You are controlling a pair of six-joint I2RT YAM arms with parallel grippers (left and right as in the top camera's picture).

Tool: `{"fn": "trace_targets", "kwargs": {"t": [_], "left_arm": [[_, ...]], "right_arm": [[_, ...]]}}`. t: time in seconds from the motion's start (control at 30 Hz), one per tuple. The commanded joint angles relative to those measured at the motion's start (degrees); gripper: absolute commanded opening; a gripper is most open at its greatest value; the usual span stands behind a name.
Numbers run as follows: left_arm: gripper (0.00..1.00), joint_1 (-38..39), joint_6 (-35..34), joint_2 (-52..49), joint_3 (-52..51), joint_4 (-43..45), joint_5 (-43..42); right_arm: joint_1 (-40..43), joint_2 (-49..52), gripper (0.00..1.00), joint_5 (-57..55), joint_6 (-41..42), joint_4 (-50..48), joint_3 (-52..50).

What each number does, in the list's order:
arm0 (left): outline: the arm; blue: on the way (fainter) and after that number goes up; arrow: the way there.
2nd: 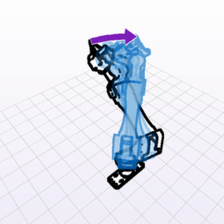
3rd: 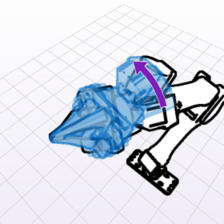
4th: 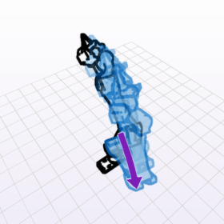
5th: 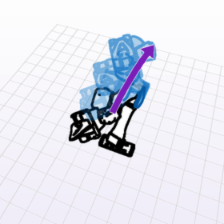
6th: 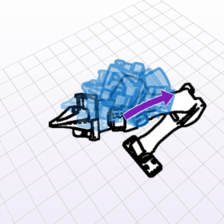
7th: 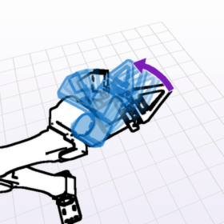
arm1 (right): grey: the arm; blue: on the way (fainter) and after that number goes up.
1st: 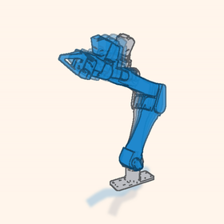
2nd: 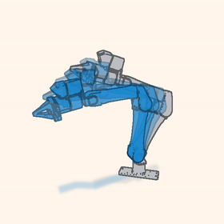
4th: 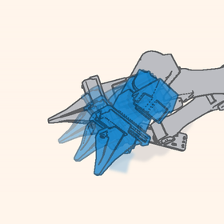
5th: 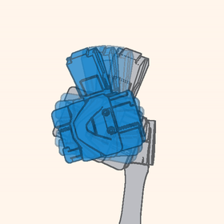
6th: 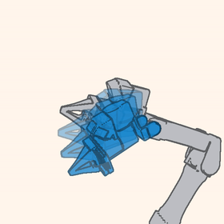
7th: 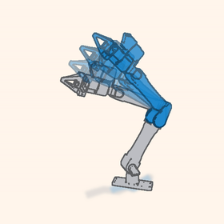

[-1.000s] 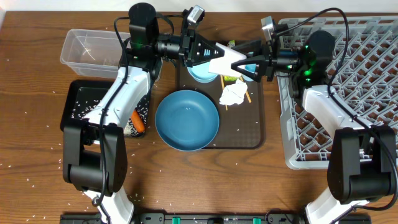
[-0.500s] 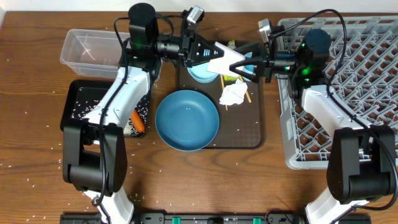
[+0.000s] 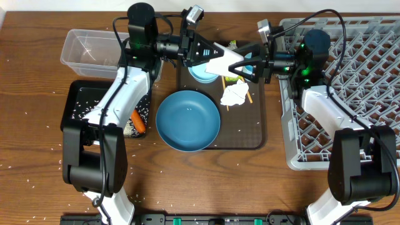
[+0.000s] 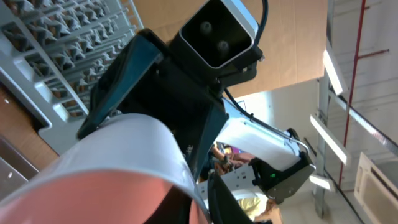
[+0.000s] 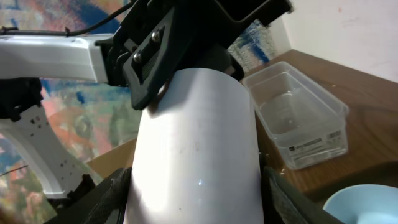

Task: Sort waste into correct bins and load items into the dishwasher rack
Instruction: 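Open the left gripper and carry the pink cup right over the rack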

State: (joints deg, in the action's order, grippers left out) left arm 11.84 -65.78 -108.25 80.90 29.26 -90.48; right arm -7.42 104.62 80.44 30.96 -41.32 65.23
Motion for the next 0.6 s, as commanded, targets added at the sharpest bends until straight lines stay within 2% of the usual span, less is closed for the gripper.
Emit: {"fn": "trace_targets", "kwargs": {"t": [0.0, 0.17, 0.57], "left_arm": [[0.14, 0.44, 0.98, -0.11, -0.20, 0.37, 0.44], [0.15, 0.44, 1.51, -0.09, -0.20, 0.37, 0.46], [0.15, 0.44, 1.68, -0.09, -0.20, 0.37, 0.46]], "right_arm": [[0.55, 0.50, 0.37, 3.02, 0.48, -1.03, 0.42], [3.08, 0.50, 0.34, 4.09, 4.81, -4.74, 0.42], [6.19, 0.50, 0.29, 4.04, 6.78, -4.76, 0.42]]}}
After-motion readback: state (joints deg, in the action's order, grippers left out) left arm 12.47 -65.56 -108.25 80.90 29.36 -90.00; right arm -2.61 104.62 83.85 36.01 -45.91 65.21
